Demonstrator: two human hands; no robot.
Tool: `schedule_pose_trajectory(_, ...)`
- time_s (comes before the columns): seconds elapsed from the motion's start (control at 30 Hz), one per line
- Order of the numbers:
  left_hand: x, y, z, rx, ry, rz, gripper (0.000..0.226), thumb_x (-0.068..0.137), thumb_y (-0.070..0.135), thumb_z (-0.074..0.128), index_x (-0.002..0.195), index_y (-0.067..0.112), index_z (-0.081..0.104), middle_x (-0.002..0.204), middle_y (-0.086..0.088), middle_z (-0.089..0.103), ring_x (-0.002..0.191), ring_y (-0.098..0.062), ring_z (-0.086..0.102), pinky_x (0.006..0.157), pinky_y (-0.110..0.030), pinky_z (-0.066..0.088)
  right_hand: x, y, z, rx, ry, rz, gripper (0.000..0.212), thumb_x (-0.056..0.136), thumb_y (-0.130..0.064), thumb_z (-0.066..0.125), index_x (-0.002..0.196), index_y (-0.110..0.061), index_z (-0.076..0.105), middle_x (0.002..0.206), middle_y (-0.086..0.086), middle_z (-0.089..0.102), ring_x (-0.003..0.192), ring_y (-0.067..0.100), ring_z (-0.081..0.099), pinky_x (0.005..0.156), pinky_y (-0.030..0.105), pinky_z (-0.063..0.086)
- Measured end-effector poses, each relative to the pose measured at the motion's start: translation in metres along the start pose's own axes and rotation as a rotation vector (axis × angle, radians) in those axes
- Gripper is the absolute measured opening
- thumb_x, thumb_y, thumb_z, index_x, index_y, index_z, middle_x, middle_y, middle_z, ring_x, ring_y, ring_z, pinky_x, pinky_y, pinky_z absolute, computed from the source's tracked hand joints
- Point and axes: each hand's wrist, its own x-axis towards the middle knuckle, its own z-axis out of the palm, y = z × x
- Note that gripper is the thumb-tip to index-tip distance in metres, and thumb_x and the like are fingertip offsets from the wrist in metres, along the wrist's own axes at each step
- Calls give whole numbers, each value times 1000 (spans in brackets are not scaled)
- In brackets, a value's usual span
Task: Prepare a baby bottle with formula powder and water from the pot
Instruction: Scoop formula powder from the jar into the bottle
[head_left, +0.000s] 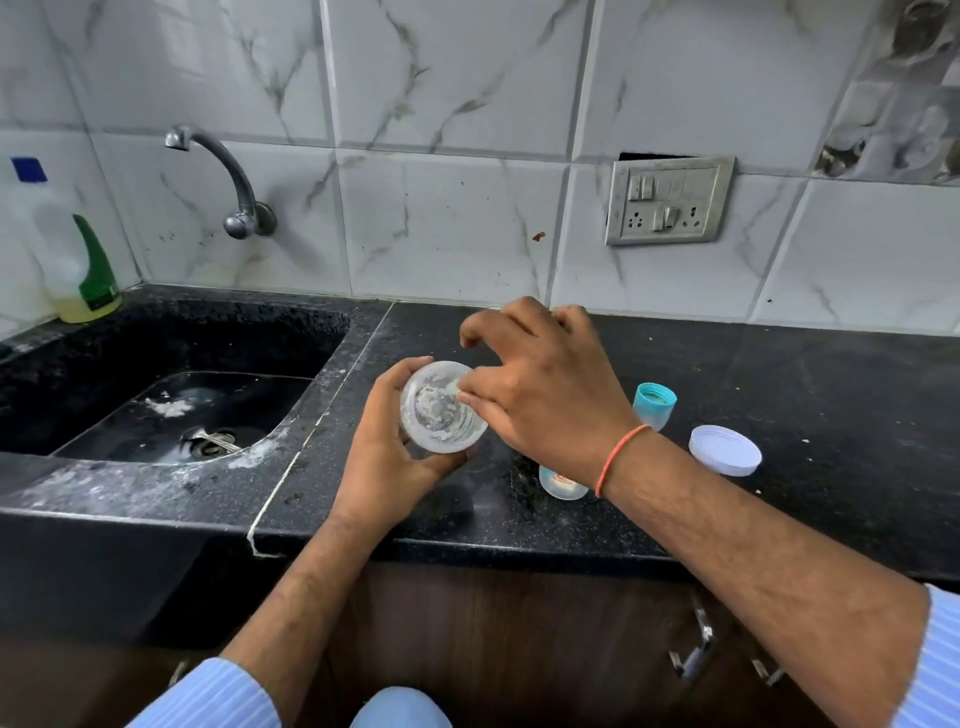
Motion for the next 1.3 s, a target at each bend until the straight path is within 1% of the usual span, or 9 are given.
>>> schedule_pose_trajectory(0.07,0,3,1,-19,-19,-2,98,70,-1,102,146,29,49,138,7,68,123,-5,69,97,-16,55,5,-6,1,-46,33,-8,14,91,-37,74,82,-27,78,125,-7,65,113,28,60,82,48,37)
schedule_pose_trajectory(0.23,1,2,0,-28,-94,-14,97,70,-9,99,146,19,45,128,30,69,116,5,69,94,-12,53,14,-13,8,-70,25,-51,9,87,-28,75,78,-25,78,123,-10,68,112,27,61,88,54,37)
schedule_pose_trajectory(0.4,3,0,-3,-56,-66,1,98,70,-8,100,148,16,46,132,7,70,118,-6,72,97,-17,55,25,-23,0,-121,-149,66,2,82,-29,82,83,-27,82,124,-11,66,121,27,54,96,59,30)
schedule_pose_trajectory(0.57,3,2,-4,-76,-62,1,95,69,1,99,145,23,46,127,22,71,116,-4,72,96,-17,55,28,-30,-2,-65,-233,141,8,81,-34,81,89,-33,83,137,-17,61,129,22,47,101,61,25)
schedule_pose_trajectory(0.7,4,-1,-5,-76,-62,-10,98,68,0,99,149,6,44,128,21,71,116,-5,72,97,-20,55,27,-30,-1,93,-273,136,11,85,-46,78,88,-37,84,149,-22,51,135,20,41,100,61,25)
schedule_pose_trajectory(0.8,4,-3,-4,-49,-64,-2,98,69,-6,99,149,10,45,128,18,72,116,-8,73,98,-21,56,31,-24,0,126,-350,83,14,86,-52,76,89,-40,83,151,-26,45,138,18,36,101,61,25)
schedule_pose_trajectory(1.07,3,3,-4,-18,-72,1,98,70,-3,101,150,14,47,132,26,68,121,-1,69,99,-14,52,27,-2,2,2,-90,-121,7,85,-30,76,80,-30,81,127,-18,65,127,23,56,99,64,30)
schedule_pose_trajectory(1.2,1,2,-2,-25,-74,-8,99,71,7,103,148,36,48,140,4,68,126,-11,71,101,-22,58,25,-3,6,3,-172,-179,3,82,-35,80,84,-33,82,128,-17,65,129,22,53,100,64,29)
schedule_pose_trajectory(1.3,2,0,-4,7,-67,15,99,72,7,103,151,29,49,143,0,66,128,-15,70,104,-24,56,27,-3,3,41,-164,-133,10,87,-44,75,83,-37,81,141,-19,60,136,23,50,102,62,30)
